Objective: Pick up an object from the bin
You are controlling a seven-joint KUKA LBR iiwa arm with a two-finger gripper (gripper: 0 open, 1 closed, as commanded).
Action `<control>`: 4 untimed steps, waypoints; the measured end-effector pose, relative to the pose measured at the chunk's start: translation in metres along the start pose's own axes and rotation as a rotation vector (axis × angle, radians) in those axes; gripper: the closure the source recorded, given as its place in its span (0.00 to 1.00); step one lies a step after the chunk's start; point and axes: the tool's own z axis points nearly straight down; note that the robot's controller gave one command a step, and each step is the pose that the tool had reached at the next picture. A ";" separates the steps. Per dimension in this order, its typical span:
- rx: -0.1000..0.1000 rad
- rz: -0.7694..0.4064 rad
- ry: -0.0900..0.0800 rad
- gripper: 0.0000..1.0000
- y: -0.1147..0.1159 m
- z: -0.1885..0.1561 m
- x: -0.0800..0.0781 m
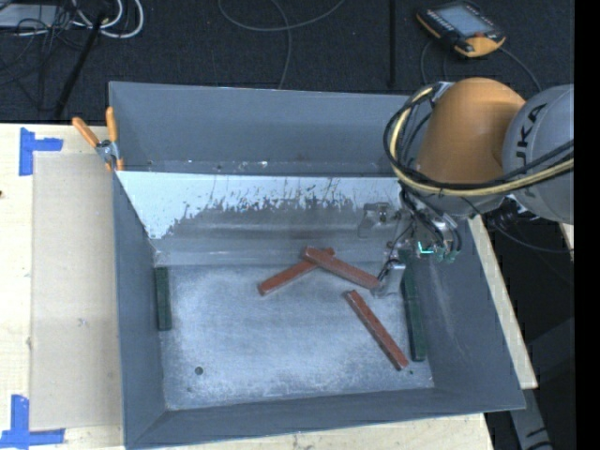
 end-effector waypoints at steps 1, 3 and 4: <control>0.001 -0.001 -0.008 0.00 0.000 -0.005 -0.002; 0.000 0.148 -0.010 0.00 -0.023 0.086 -0.006; -0.001 0.417 -0.006 1.00 -0.017 0.086 0.012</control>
Offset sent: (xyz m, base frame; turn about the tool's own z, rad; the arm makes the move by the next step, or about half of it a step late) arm -0.0125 -0.0371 -0.0712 0.2138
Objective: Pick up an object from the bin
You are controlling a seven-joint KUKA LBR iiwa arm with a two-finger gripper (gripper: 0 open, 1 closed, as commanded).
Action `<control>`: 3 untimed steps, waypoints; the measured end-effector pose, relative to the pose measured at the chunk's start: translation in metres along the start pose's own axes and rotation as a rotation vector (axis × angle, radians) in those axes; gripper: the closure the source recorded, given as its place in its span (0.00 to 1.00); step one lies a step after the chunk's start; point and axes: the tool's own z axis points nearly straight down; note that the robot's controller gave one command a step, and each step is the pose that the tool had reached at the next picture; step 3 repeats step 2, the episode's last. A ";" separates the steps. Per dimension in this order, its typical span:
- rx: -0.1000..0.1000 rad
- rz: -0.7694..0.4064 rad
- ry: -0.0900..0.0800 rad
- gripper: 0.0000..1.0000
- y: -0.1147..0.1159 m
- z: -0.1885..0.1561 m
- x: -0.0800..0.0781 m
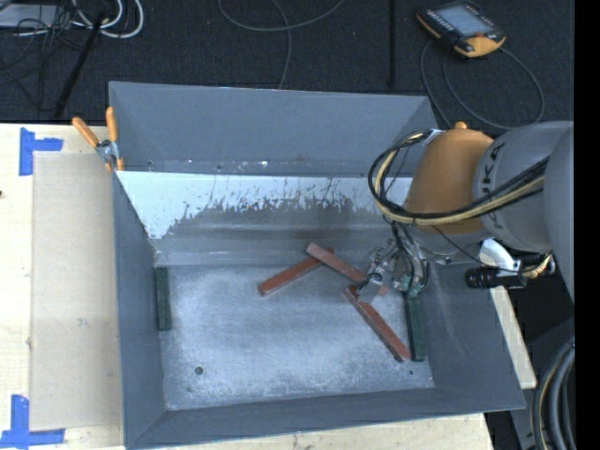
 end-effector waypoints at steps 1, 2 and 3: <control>0.000 -0.002 0.000 1.00 0.000 0.000 0.000; -0.002 -0.086 -0.005 1.00 0.046 -0.143 0.016; -0.002 -0.086 -0.005 1.00 0.046 -0.143 0.016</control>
Offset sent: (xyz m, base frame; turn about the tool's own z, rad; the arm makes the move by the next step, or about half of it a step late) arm 0.0040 0.0474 0.1431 -0.0811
